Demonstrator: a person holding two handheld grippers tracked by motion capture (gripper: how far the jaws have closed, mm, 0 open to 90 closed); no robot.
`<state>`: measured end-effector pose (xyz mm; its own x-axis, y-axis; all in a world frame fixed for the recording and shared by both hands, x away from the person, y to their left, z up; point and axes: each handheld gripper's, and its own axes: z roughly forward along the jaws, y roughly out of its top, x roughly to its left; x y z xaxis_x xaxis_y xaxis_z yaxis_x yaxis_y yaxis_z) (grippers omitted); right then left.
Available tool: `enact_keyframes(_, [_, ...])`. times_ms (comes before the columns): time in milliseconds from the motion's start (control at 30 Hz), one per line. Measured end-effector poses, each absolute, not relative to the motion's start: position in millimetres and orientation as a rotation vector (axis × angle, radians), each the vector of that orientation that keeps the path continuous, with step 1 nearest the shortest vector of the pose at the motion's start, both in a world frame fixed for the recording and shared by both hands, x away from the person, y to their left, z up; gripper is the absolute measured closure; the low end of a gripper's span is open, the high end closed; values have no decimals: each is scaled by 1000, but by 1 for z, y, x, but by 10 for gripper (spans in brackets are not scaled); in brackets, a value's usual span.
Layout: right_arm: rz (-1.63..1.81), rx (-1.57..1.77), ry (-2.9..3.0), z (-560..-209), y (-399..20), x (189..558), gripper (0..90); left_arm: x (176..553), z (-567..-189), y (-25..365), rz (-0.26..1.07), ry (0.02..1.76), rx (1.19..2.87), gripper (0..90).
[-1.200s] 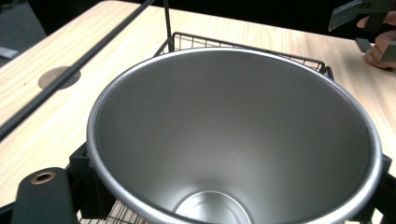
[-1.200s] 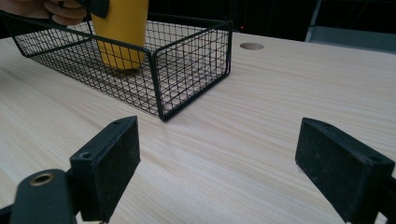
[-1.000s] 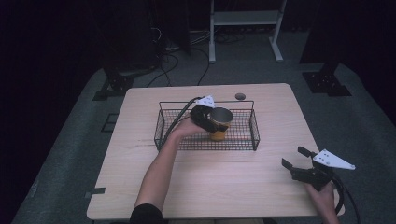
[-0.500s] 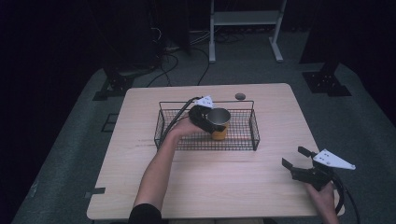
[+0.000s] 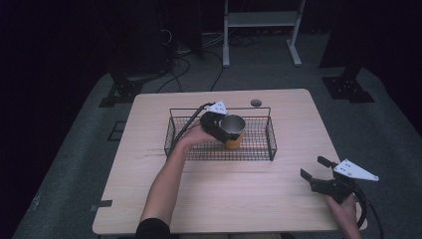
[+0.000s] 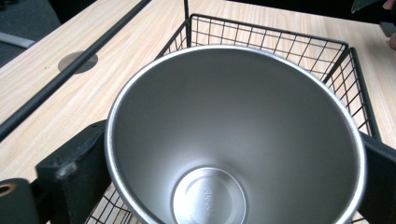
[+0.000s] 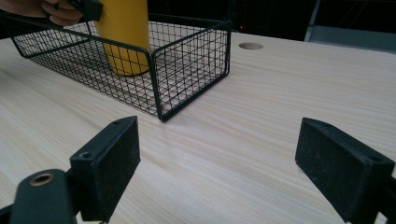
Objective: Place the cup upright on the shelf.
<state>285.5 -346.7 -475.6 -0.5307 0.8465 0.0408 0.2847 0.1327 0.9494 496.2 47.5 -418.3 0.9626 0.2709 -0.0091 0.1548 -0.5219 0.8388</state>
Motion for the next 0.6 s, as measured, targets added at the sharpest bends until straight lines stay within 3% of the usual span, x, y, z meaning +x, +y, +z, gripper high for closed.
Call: enact_keyframes(600, [1419, 1092, 1890, -476, -349, 286, 129, 493, -399, 48, 193, 263, 2082, 14])
